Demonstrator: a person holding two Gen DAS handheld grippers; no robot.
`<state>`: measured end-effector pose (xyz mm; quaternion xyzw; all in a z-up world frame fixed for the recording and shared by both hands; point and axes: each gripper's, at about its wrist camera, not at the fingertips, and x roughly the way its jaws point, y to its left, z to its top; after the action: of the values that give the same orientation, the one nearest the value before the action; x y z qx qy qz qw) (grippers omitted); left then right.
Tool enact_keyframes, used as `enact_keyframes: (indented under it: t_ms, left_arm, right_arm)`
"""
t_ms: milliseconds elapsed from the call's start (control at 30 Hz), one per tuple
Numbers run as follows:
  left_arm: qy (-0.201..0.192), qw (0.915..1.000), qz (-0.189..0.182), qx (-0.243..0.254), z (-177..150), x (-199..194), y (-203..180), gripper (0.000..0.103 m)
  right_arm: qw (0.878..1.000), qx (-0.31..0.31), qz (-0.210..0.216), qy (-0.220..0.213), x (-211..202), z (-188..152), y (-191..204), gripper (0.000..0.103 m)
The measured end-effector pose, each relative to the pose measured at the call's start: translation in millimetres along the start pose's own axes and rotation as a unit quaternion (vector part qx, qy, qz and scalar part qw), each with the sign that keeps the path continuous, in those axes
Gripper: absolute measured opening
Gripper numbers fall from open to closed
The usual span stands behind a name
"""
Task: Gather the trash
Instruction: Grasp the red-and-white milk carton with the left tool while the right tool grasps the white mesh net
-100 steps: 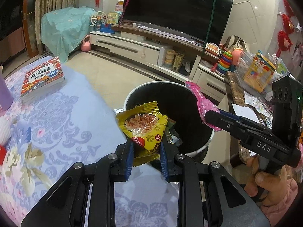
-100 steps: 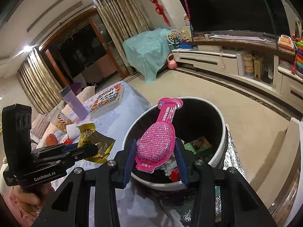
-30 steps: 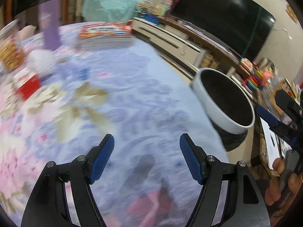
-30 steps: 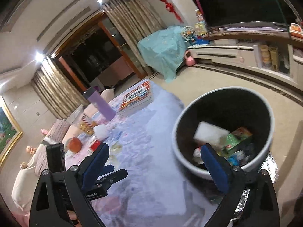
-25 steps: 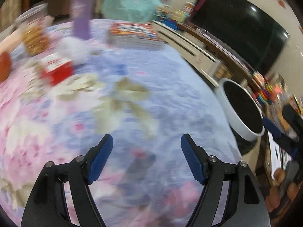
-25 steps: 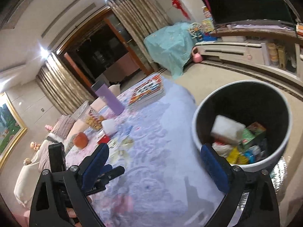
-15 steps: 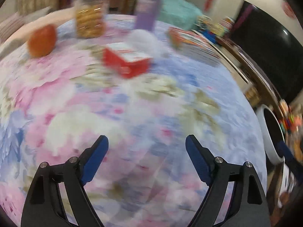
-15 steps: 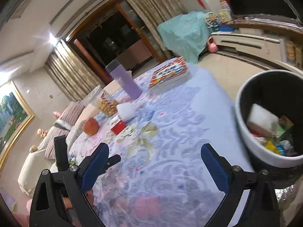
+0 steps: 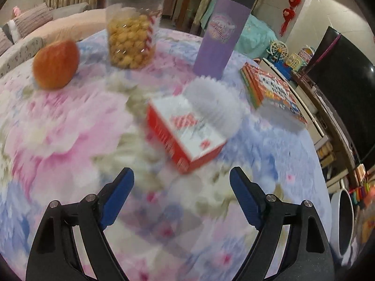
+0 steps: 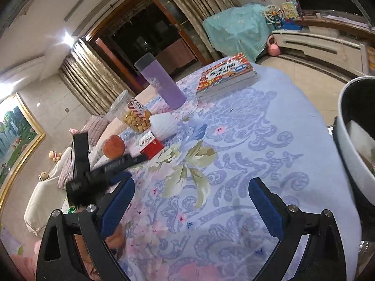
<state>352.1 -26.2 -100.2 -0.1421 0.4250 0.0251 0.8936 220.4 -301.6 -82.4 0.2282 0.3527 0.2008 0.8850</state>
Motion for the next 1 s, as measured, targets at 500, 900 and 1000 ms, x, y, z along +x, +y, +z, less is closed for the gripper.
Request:
enact_keyframes:
  t_ms: [500, 900, 1000]
  left_arm:
    - [-0.007, 0.9989, 0.017, 0.042, 11, 19, 21, 0.053]
    - [0.028, 0.9943, -0.076, 0.069, -40, -33, 71, 0.052]
    - [0.024, 0.9943, -0.076, 0.071, -47, -39, 74, 0.052]
  right_arm:
    - [1.000, 0.013, 0.013, 0.015, 40, 20, -3, 0.099]
    - [0.998, -0.048, 0.011, 0.045, 117, 41, 39, 0.098]
    - [0.996, -0.071, 0.011, 0.051, 142, 44, 57, 0.098]
